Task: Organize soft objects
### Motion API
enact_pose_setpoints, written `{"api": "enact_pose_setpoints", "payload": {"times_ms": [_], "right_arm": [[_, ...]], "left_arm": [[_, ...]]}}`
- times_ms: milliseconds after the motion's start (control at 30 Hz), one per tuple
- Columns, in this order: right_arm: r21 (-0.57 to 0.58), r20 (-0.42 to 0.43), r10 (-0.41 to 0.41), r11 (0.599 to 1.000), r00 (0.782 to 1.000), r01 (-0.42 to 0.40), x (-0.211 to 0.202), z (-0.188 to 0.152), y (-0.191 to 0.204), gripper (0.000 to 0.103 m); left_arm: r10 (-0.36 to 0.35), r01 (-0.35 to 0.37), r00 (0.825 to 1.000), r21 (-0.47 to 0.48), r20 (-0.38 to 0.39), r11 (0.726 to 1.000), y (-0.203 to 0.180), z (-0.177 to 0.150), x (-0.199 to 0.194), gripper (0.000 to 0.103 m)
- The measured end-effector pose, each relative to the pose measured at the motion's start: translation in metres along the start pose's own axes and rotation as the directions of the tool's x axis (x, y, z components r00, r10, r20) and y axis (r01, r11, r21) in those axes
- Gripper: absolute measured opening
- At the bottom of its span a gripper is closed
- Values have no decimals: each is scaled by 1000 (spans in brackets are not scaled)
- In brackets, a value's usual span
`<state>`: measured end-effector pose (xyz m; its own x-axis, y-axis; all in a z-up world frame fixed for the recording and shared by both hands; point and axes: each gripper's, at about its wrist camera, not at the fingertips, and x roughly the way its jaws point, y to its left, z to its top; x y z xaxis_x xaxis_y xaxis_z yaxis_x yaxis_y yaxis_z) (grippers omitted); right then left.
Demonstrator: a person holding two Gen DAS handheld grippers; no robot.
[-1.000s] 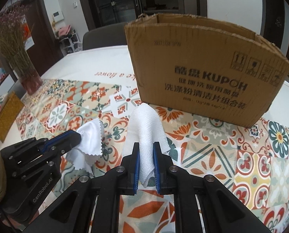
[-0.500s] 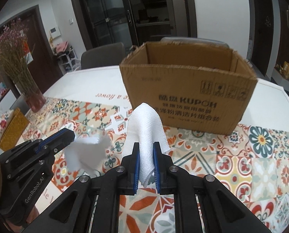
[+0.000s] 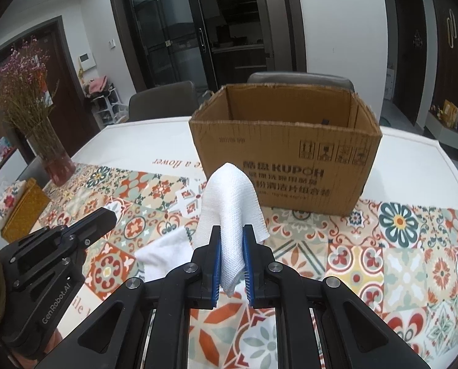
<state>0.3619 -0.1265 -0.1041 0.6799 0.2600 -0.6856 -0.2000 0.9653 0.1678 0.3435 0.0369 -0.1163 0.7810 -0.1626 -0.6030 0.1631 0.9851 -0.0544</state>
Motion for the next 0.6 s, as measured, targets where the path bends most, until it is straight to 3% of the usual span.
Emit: {"api": "enact_pose_setpoints", "payload": {"times_ms": [367, 600], "right_arm": [[12, -49, 4, 1000, 999, -3, 18, -18, 1, 14], [22, -76, 4, 1000, 997, -2, 32, -22, 2, 14]], "left_arm": [[20, -19, 999, 16, -50, 1000, 7, -21, 15, 49], [22, -17, 996, 51, -87, 999, 13, -29, 32, 61]]}}
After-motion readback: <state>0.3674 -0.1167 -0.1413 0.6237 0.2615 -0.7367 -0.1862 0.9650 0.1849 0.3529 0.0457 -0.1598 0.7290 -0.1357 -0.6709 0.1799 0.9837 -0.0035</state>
